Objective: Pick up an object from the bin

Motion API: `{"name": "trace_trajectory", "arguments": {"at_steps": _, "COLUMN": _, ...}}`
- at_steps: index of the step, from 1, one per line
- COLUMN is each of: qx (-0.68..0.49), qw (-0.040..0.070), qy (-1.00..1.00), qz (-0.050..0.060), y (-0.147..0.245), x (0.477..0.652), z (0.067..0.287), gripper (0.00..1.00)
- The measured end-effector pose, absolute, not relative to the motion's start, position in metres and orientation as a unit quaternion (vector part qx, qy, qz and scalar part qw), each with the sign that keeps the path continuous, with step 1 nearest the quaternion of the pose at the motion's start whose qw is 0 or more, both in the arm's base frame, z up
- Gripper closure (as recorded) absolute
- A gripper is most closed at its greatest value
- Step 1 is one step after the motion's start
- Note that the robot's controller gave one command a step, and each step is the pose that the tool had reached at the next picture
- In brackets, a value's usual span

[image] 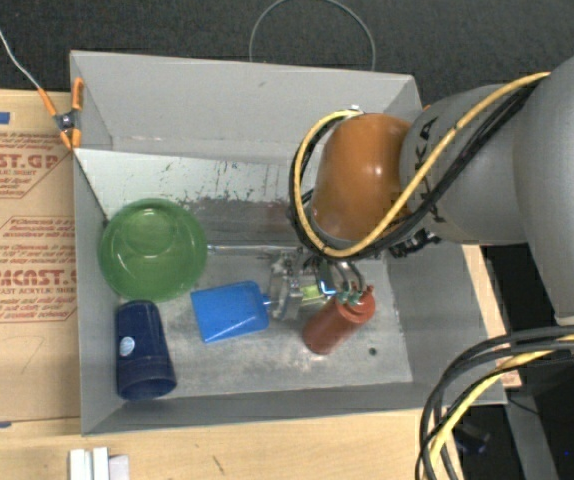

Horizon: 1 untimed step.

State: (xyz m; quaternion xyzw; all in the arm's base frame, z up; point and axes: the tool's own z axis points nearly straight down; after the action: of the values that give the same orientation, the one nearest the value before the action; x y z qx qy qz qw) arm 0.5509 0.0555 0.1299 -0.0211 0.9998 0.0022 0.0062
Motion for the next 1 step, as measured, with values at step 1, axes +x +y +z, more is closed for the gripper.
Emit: {"name": "trace_trajectory", "arguments": {"at_steps": 1, "qx": -0.042, "qw": 0.000, "qy": 0.999, "qz": 0.002, "y": 0.0525, "x": 0.5435, "z": 0.1805, "gripper": 1.00}}
